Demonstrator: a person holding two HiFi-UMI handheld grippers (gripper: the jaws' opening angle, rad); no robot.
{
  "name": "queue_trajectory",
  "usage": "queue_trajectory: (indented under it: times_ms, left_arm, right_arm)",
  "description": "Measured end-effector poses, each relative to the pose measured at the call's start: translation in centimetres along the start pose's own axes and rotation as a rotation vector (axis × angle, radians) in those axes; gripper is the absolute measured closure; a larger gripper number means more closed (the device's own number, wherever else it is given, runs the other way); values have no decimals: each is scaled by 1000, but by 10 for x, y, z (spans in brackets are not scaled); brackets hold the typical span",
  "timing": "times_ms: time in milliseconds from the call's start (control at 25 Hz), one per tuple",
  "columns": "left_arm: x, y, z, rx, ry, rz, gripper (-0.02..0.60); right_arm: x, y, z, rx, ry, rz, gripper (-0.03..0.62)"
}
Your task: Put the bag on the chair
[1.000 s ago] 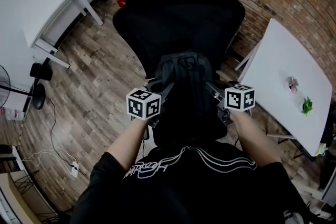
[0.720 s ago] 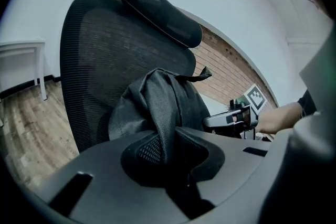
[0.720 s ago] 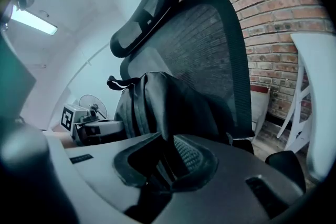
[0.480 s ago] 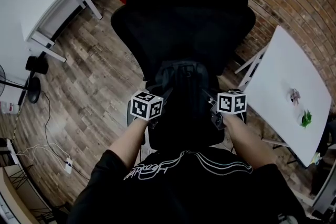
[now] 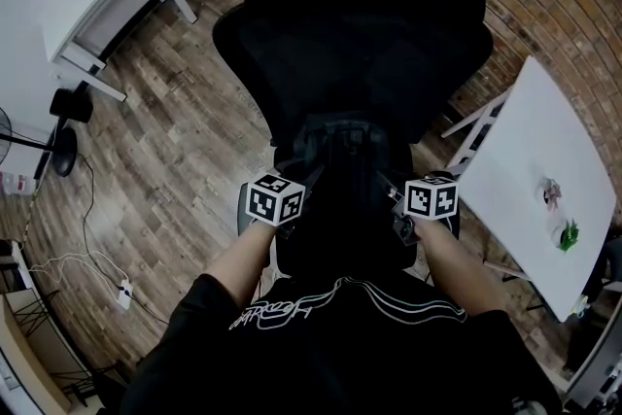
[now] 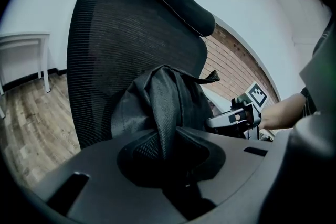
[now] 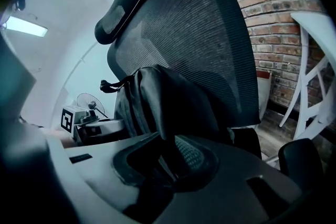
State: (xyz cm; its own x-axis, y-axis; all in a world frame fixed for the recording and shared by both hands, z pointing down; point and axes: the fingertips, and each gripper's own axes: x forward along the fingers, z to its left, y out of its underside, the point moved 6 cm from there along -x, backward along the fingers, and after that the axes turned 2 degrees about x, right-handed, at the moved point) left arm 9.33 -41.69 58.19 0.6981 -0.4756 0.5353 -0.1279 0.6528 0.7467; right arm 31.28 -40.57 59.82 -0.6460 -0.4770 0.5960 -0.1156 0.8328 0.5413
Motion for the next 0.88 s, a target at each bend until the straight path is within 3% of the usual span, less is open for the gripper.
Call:
queue_trajectory:
  times_ms: [120,480,680,880]
  left_arm:
    - [-1,3,2,-28,-5,8,467]
    - [-14,8,11,-84,13,-40,301]
    - [-42,16,3,-102,60,-74,282]
    - [-92,19,-7,-118,53,-110,284]
  right_arm:
    - [-1,2,-1,1,-1,16,511]
    - [-22,5,-2,-7,68,-47,338]
    - [-46,18,15,-27,86,-73,321]
    - [-62,23,70,-58,16,-126,335]
